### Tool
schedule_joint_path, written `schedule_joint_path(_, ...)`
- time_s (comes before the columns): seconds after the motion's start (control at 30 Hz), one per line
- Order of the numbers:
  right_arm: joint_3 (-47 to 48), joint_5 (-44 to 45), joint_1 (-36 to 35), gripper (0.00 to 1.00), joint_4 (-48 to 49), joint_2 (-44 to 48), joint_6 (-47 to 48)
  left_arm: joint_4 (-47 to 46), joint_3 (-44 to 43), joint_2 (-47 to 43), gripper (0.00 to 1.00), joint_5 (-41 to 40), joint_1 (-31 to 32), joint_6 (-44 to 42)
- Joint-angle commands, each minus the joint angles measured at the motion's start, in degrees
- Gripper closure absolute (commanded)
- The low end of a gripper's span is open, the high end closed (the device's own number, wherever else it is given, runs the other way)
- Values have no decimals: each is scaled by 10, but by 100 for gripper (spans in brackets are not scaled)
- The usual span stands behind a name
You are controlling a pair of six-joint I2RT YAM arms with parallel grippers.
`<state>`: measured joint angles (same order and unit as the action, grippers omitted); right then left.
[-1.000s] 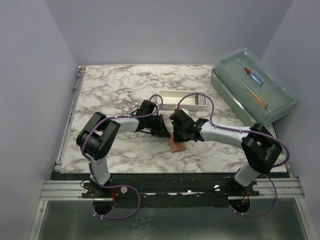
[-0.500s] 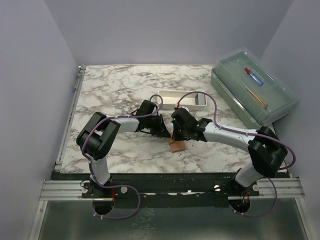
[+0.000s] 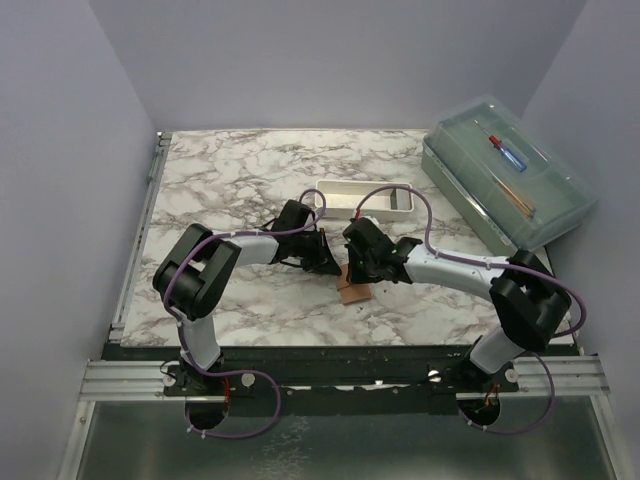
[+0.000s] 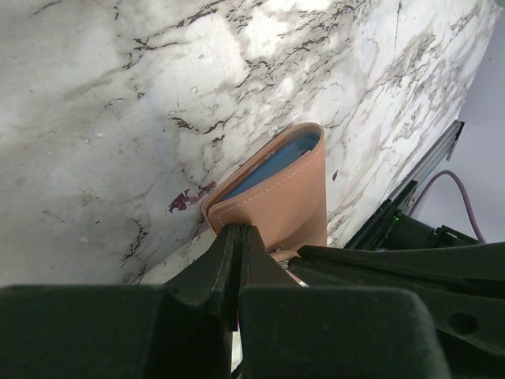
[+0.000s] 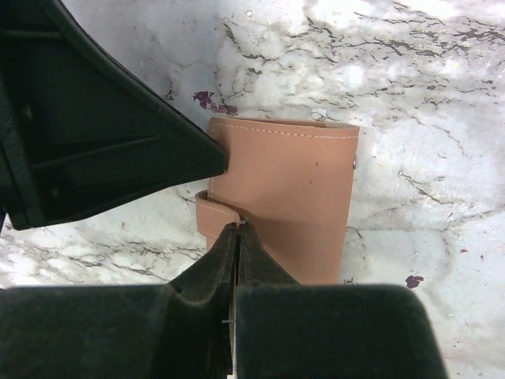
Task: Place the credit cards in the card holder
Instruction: Close the card holder at the center of the board.
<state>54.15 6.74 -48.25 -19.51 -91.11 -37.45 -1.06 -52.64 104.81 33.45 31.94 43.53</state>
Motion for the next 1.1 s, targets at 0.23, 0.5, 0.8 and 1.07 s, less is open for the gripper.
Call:
schedule_joint_path(0.23, -12, 29, 6, 100, -4, -23, -1, 33, 3, 20, 100, -38, 4, -20)
schedule_joint_path(0.5, -14, 60, 6, 100, -17, -30, 1, 34, 4, 18, 100, -39, 4, -20)
schedule_joint_path(0.8, -34, 61, 10, 100, -11, -37, 6, 40, 4, 12, 100, -42, 4, -24)
schedule_joint_path(1.07, -74, 33, 10, 100, 12, -20, -5, 45, -8, 1, 100, -15, 4, -25)
